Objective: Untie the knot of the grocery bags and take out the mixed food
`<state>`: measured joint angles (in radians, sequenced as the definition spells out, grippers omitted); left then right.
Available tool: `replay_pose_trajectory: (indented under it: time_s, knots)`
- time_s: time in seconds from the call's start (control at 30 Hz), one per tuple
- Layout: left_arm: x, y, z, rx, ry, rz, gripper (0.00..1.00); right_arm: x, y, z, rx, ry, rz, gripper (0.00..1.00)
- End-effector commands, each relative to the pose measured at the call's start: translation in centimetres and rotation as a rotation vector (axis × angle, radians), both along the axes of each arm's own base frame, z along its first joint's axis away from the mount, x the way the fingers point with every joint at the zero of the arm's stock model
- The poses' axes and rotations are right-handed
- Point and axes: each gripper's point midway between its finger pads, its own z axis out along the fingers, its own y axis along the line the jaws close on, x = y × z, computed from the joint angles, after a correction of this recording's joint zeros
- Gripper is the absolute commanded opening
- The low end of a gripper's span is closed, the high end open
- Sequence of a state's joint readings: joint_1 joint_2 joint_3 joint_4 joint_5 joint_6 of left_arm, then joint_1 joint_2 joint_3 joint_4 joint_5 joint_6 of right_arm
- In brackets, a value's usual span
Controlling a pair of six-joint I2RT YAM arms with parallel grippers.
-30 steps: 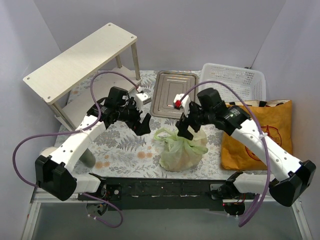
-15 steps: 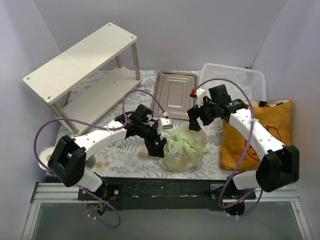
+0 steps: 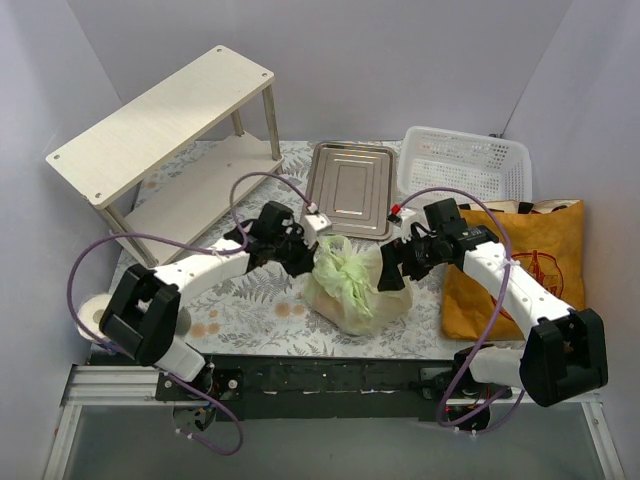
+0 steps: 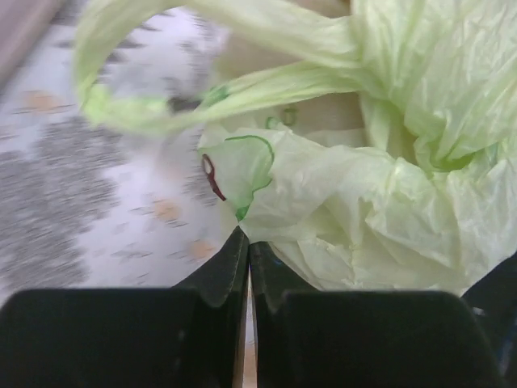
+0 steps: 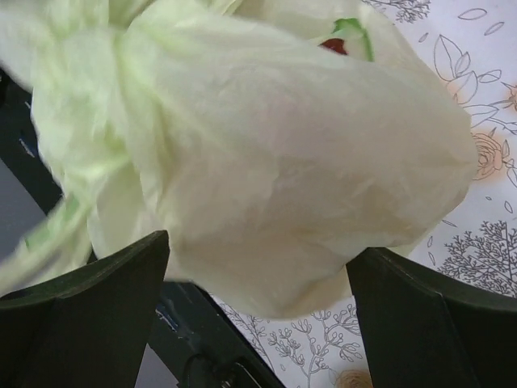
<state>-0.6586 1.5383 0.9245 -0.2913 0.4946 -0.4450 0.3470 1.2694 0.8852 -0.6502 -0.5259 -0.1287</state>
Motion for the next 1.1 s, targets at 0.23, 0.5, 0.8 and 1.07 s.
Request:
replay_pose_trajectory:
  time_s: [0.23, 0.5, 0.8, 1.07]
  knots:
    - [-0.3, 4.6, 6.5, 0.018, -0.167, -0.042, 0.53, 3.1, 1.9, 7.8, 0.114, -0.244, 0.080, 0.97]
    - [-2.6, 3.0, 8.4, -0.055, -0.064, -0.127, 0.63, 5.7, 5.0, 9.5, 0.098, -0.346, 0.241, 0.96]
    - [-3.2, 3.9, 5.1, 0.041, -0.063, -0.187, 0.64, 4.7, 10.8, 4.9, 0.006, -0.309, 0.418, 0.95]
    - [-2.2, 6.2, 2.3, 0.161, -0.131, -0.137, 0.00, 6.7, 9.1, 3.6, -0.063, -0.330, 0.352, 0.30]
